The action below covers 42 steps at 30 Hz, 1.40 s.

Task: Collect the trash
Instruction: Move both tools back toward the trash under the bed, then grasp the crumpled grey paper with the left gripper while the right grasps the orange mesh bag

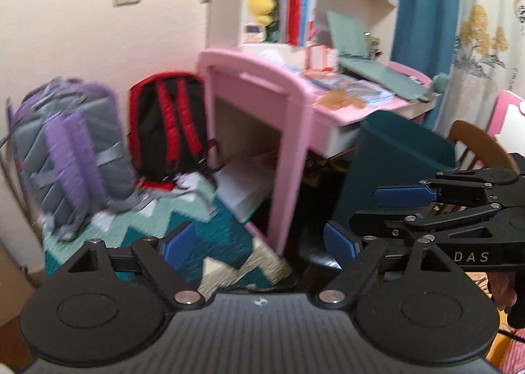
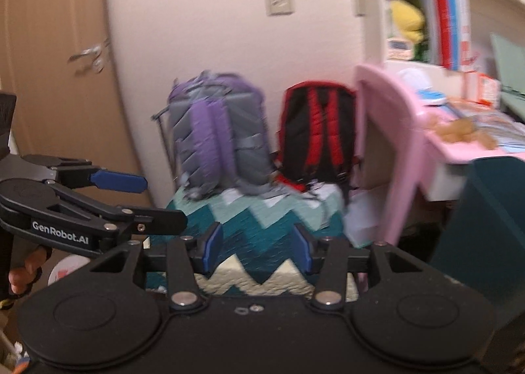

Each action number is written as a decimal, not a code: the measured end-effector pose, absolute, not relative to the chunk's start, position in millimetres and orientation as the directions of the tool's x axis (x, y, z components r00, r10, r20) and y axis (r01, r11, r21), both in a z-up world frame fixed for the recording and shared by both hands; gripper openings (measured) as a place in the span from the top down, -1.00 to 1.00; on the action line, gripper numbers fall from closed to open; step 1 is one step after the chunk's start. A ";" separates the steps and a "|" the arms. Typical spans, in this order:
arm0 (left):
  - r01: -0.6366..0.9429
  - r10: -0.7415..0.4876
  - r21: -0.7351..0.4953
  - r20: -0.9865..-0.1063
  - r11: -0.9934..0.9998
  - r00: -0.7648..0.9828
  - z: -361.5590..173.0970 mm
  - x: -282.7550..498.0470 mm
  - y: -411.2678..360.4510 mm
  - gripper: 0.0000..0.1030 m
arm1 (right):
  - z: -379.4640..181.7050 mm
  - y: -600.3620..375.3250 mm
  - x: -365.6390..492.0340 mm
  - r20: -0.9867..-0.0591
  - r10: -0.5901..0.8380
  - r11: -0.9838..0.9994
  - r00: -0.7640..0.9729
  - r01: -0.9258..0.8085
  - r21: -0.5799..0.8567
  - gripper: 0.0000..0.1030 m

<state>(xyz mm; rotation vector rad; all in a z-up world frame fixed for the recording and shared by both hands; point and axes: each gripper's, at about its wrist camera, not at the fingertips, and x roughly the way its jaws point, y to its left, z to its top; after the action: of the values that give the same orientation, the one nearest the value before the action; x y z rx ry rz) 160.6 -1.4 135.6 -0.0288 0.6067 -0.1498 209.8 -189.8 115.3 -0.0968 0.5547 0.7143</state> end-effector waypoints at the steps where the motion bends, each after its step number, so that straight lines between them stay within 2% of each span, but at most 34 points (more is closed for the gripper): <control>1: 0.115 -0.133 -0.067 -0.568 0.991 0.812 126.9 157.2 9.1 -0.83 | 107.4 -180.4 209.7 -0.520 0.601 0.747 0.607 -0.658 0.095 0.10; 3: 0.092 -0.109 -0.058 -0.566 0.994 0.817 111.5 152.4 25.0 -1.00 | 89.5 -161.2 210.7 -0.541 0.611 0.726 0.578 -0.681 0.092 0.10; 7: 0.040 -0.058 -0.045 -0.588 0.998 0.807 69.1 148.7 56.8 -1.00 | 45.3 -125.1 217.9 -0.600 0.615 0.694 0.512 -0.713 0.103 0.09; 13: -0.018 -0.058 -0.101 -0.704 0.995 0.708 -16.0 159.7 106.0 -1.00 | -41.0 -78.4 237.4 -0.723 0.585 0.660 0.369 -0.734 0.160 0.09; 20: -0.225 -0.024 -0.183 -0.823 0.957 0.568 -130.2 169.0 167.3 -1.00 | -147.0 -33.9 252.8 -0.832 0.498 0.643 0.245 -0.748 0.165 0.09; 27: -0.481 0.036 -0.164 -0.924 0.861 0.380 -244.9 175.3 215.4 -1.00 | -244.5 3.0 269.0 -0.907 0.406 0.641 0.115 -0.743 0.192 0.10; 31: -0.598 0.022 -0.123 -0.973 0.792 0.229 -317.2 168.8 226.3 -1.00 | -298.2 21.1 275.8 -0.939 0.338 0.638 0.058 -0.747 0.184 0.10; 42: -0.685 -0.085 -0.040 -0.996 0.727 -0.033 -447.0 177.2 237.4 -1.00 | -426.7 40.8 288.8 -0.984 0.152 0.624 -0.095 -0.763 0.170 0.10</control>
<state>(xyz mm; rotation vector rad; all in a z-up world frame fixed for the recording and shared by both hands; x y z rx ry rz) 177.2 237.4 -447.0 -0.6486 1.5511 0.5398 288.8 40.8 -426.7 -0.5428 1.4766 0.8325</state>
